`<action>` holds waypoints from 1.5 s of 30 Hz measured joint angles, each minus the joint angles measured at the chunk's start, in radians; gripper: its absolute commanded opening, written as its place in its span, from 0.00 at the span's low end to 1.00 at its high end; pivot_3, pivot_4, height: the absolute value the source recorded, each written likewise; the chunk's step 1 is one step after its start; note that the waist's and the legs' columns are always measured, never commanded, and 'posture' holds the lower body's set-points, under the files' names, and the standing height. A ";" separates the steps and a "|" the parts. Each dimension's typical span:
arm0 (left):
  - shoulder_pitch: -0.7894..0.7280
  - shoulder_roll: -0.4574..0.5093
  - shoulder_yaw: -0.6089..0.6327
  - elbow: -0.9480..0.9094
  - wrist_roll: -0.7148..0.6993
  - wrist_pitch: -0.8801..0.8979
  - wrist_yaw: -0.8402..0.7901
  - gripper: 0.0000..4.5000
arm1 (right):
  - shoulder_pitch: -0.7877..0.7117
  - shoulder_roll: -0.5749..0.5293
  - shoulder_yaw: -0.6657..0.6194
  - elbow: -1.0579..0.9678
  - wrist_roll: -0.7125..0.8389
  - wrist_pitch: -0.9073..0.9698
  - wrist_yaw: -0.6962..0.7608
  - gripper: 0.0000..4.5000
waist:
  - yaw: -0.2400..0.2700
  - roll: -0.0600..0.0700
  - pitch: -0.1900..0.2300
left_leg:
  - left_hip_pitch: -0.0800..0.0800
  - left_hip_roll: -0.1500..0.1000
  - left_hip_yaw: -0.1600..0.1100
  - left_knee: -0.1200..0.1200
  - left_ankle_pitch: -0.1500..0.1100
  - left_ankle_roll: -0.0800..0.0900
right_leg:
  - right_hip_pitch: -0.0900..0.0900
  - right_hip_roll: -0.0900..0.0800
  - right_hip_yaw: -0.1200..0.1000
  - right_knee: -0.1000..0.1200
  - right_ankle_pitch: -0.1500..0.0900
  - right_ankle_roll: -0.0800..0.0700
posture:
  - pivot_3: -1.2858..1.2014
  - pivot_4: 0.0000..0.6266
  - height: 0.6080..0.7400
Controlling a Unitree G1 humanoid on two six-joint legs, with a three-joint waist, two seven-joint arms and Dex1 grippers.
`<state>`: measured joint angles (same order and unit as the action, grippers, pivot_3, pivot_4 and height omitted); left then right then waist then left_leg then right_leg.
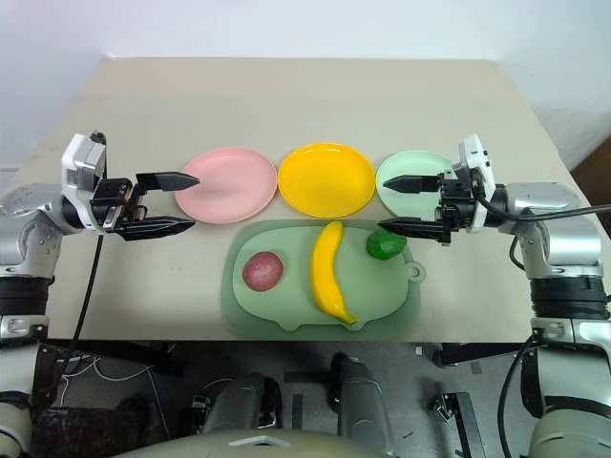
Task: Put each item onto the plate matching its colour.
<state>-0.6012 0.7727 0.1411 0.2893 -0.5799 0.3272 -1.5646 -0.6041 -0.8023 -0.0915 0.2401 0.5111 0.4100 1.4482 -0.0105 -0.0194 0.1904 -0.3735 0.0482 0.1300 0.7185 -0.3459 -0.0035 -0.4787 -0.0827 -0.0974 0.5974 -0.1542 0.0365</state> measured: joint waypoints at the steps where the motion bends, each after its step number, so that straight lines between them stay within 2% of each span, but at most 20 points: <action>1: 0.001 0.002 0.000 -0.001 0.000 0.000 0.000 0.99 | 0.000 0.000 0.000 0.000 0.000 0.000 -0.002 1.00 | 0.000 0.000 0.000 | 0.000 0.000 0.000 0.000 0.000 0.000 | 0.000 0.000 0.000 0.000 0.000 0.000 | 0.52 0.24 0.72; 23: 0.003 0.000 -0.003 0.000 0.001 0.006 -0.003 0.99 | 0.028 -0.002 0.002 -0.044 0.020 0.033 -0.026 1.00 | 0.000 0.000 0.000 | 0.000 0.000 0.000 0.000 0.000 0.000 | 0.000 0.000 0.000 0.000 0.000 0.000 | 0.52 0.24 0.72; 45: 0.026 0.001 -0.004 -0.015 0.001 0.009 0.003 0.99 | 0.030 0.007 0.129 0.060 -0.200 -0.201 -0.025 1.00 | -0.001 0.000 0.000 | 0.000 0.000 0.000 0.000 0.000 0.000 | 0.000 0.000 0.000 0.000 0.000 0.000 | 0.52 0.24 0.72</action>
<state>-0.5749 0.7735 0.1375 0.2742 -0.5793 0.3367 -1.5617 -0.5737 -0.7949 0.0378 0.2997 0.3114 0.2087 1.4235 -0.0112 -0.0195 0.1903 -0.3733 0.0480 0.1300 0.7189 -0.3458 -0.0036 -0.4784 -0.0825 -0.0973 0.5977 -0.1542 0.0365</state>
